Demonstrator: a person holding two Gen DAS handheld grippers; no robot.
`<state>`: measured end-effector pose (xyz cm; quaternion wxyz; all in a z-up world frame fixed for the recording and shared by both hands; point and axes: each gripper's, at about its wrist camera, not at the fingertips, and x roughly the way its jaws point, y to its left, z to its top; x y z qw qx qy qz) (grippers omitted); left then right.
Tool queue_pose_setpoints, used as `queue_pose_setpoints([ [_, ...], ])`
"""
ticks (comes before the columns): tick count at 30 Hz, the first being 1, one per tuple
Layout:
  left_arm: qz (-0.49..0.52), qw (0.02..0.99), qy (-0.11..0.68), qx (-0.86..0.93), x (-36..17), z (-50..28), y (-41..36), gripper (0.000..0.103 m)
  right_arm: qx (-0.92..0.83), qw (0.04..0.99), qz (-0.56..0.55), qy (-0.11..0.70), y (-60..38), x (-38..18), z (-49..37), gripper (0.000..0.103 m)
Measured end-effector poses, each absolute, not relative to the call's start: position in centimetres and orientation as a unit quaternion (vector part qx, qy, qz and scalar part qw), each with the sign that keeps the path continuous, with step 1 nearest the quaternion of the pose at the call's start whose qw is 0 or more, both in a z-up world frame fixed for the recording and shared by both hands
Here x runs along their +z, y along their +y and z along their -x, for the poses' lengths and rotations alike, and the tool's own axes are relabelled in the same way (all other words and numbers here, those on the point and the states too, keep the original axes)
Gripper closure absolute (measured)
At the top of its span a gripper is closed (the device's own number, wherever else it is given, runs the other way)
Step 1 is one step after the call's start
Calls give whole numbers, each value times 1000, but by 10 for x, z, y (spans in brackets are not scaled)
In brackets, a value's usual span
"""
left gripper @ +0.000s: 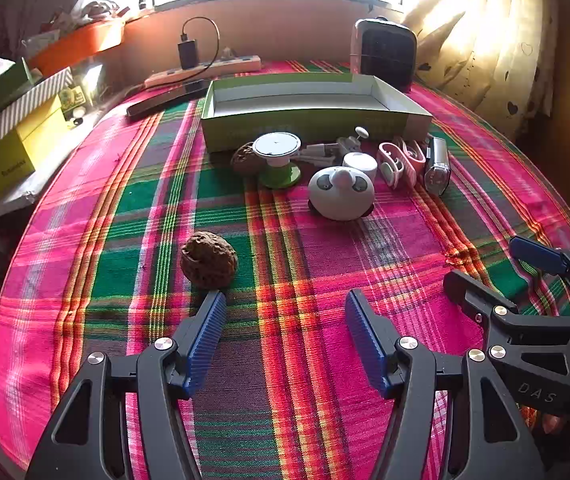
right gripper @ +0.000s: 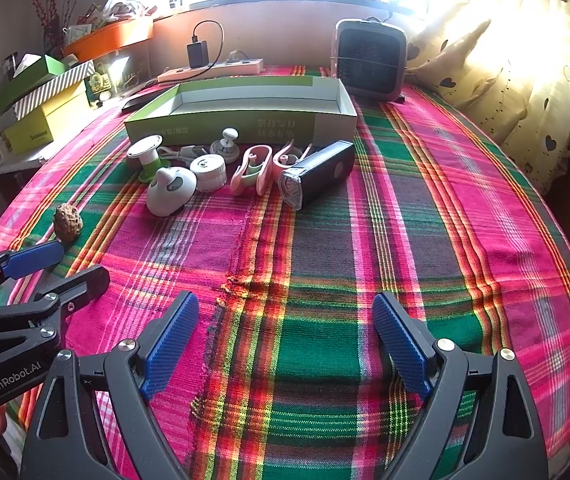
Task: Organize objects
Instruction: 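Move the left tool toward the walnut on the bedspread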
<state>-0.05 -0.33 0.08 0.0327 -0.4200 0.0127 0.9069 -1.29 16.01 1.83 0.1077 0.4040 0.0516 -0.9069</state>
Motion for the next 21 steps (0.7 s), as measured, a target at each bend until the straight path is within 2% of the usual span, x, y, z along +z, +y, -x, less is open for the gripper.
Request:
queue_pose_setpoints([
  [21,419,38,20,907,2,-1,-3,41,-906,106,-407,51,158,18,17,14],
])
